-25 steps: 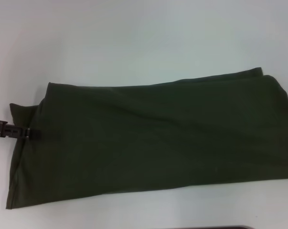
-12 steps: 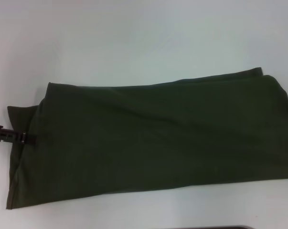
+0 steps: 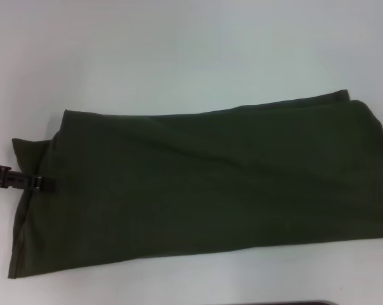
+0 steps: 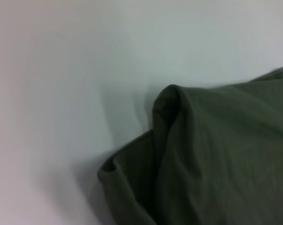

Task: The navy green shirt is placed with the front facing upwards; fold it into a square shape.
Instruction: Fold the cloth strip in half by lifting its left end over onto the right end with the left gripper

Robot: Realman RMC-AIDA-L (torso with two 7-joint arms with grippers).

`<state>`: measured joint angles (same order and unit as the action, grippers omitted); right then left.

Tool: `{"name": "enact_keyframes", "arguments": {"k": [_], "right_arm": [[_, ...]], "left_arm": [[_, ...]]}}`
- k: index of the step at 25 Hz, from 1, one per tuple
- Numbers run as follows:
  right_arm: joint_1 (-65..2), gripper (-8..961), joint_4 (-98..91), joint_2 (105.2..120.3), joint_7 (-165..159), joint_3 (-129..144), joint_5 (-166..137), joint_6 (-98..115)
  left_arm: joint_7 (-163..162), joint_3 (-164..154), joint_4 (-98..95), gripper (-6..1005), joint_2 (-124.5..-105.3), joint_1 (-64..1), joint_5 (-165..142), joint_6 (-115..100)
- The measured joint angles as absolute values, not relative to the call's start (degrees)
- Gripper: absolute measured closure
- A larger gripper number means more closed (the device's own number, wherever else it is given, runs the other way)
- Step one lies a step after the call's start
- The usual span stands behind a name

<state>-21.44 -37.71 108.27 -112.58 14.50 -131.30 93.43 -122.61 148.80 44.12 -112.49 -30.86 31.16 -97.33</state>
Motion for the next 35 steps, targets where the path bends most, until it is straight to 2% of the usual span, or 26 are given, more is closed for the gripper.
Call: {"name": "enact_keyframes", "arguments": {"k": [15, 26, 35], "right_arm": [[-21.32, 57, -37.71, 108.27, -112.50, 14.50, -131.31, 93.42], [-21.27, 57, -37.56, 108.27, -112.56, 14.50, -131.31, 93.34], [-21.27, 58, -37.66, 108.27, -112.58, 14.33, -131.25, 93.41]], "left_arm": [[-122.11, 148.81, 44.74, 94, -113.90, -32.06, 31.35, -98.14], [-122.08, 149.18, 44.82, 94, -112.26, -31.05, 31.00, -97.75], [-122.38, 148.93, 44.83, 94, -112.14, -30.29, 30.84, -97.63]]}}
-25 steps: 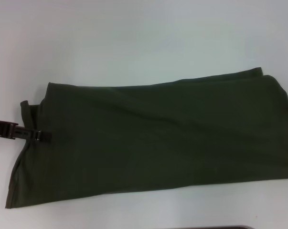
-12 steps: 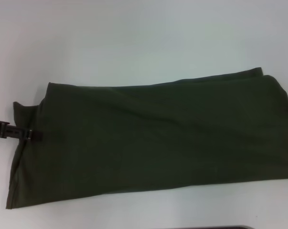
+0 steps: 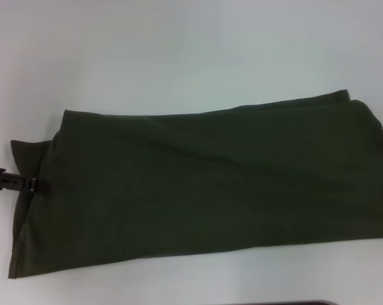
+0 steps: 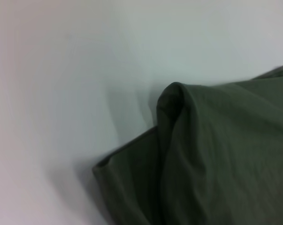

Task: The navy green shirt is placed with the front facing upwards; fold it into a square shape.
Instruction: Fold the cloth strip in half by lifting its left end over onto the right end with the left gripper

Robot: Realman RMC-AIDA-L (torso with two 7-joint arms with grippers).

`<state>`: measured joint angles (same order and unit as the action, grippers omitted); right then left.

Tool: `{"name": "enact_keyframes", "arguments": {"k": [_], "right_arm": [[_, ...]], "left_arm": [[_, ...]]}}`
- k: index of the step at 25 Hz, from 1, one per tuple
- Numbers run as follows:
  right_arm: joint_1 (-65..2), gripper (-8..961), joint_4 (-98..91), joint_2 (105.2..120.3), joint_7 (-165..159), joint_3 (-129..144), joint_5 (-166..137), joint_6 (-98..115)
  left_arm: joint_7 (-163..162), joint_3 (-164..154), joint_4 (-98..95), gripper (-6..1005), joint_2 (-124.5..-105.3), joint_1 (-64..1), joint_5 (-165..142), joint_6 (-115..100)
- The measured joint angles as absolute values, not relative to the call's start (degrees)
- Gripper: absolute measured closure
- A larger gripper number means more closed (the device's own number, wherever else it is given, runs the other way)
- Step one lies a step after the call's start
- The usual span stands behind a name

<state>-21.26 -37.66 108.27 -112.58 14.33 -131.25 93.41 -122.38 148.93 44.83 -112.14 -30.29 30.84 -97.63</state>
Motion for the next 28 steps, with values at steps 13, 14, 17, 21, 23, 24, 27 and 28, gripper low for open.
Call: {"name": "enact_keyframes", "arguments": {"k": [13, 14, 17, 21, 23, 24, 27, 28], "right_arm": [[-21.45, 57, -37.71, 108.27, -112.58, 14.32, -131.22, 93.43], [-21.45, 57, -37.71, 108.27, -112.58, 14.32, -131.22, 93.43], [-21.45, 58, -37.71, 108.27, -112.58, 14.32, -131.21, 93.42], [-21.50, 58, -37.71, 108.24, -112.58, 14.33, -131.21, 93.42], [-21.54, 58, -37.71, 108.22, -112.58, 14.32, -131.22, 93.42], [-21.55, 58, -37.71, 108.22, -112.58, 14.33, -131.22, 93.42], [-21.54, 58, -37.71, 108.20, -112.58, 14.32, -131.22, 93.43], [-21.55, 58, -37.71, 108.20, -112.58, 14.33, -131.22, 93.43]], "left_arm": [[-122.44, 148.80, 44.82, 94, -112.29, -30.09, 30.76, -96.99], [-122.42, 148.80, 44.82, 94, -112.34, -30.08, 30.76, -96.96], [-122.33, 148.73, 44.67, 94, -112.48, -30.10, 30.76, -96.94], [-122.20, 148.70, 44.40, 94, -112.65, -30.26, 30.76, -96.93], [-122.18, 148.65, 44.29, 94, -112.79, -30.44, 30.76, -96.93], [-122.17, 148.64, 44.31, 94, -112.94, -30.53, 30.76, -96.93], [-122.17, 148.21, 44.59, 94, -113.43, -30.79, 30.79, -96.94], [-122.16, 147.85, 44.63, 94, -113.63, -30.94, 30.83, -96.94]]}}
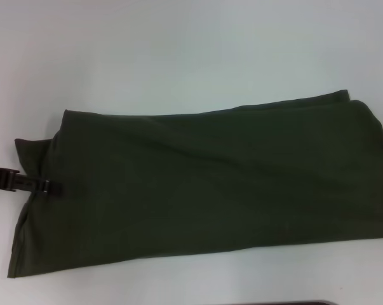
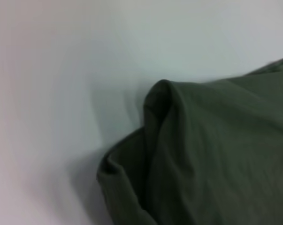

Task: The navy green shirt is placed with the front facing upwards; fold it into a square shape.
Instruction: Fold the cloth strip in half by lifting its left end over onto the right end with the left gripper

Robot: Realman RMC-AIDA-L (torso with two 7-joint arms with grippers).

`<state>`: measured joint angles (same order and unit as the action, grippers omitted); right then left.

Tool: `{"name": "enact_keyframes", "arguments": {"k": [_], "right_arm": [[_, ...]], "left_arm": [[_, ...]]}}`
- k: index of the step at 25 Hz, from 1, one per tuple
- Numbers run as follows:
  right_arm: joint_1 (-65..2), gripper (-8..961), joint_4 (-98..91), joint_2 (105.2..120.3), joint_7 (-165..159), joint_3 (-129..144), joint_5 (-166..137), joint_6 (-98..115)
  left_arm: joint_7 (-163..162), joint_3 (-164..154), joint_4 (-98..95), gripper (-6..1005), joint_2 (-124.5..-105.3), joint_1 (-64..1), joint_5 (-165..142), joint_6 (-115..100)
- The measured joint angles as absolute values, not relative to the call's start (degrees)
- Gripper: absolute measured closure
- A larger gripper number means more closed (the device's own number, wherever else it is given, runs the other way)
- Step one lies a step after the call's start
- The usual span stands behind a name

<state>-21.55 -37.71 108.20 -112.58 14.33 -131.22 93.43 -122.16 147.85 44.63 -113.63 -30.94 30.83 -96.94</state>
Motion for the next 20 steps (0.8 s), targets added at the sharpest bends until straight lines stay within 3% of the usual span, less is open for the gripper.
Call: {"name": "enact_keyframes", "arguments": {"k": [20], "right_arm": [[-21.28, 57, -37.71, 108.18, -112.54, 14.32, -131.22, 93.36]], "left_arm": [[-121.95, 147.40, 44.83, 94, -114.36, -32.07, 31.29, -97.02]]}}
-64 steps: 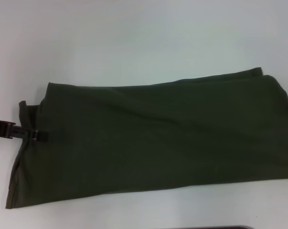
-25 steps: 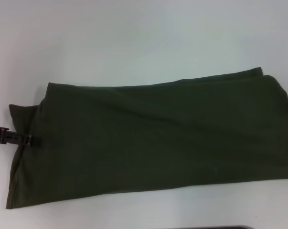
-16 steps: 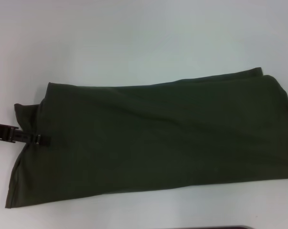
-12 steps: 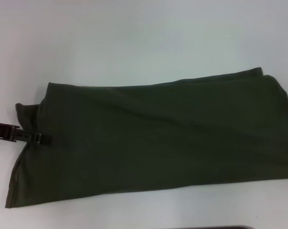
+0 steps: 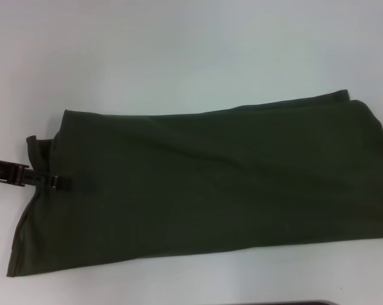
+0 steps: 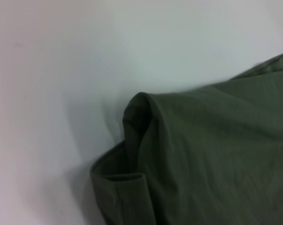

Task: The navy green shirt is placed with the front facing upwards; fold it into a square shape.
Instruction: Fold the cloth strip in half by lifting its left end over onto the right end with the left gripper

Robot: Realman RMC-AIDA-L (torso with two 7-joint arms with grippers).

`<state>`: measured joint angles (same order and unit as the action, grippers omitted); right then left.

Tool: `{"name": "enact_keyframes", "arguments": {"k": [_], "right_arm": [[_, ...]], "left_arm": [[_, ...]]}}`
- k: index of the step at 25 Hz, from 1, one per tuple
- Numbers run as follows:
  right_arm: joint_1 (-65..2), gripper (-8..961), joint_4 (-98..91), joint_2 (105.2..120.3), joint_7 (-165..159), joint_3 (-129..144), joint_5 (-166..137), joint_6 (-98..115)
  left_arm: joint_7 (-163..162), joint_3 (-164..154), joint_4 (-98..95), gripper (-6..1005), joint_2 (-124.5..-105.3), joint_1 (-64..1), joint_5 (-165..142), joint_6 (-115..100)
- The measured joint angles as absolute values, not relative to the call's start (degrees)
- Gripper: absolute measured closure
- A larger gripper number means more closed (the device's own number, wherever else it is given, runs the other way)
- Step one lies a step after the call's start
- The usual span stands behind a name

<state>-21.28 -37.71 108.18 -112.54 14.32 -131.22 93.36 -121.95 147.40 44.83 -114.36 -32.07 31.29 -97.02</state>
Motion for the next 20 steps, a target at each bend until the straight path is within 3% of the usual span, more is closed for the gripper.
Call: {"name": "enact_keyframes", "arguments": {"k": [20], "right_arm": [[-21.43, 58, -37.49, 108.18, -112.55, 14.31, -131.22, 93.30]], "left_arm": [[-122.39, 147.40, 47.11, 94, -113.11, -31.44, 30.79, -97.05]]}}
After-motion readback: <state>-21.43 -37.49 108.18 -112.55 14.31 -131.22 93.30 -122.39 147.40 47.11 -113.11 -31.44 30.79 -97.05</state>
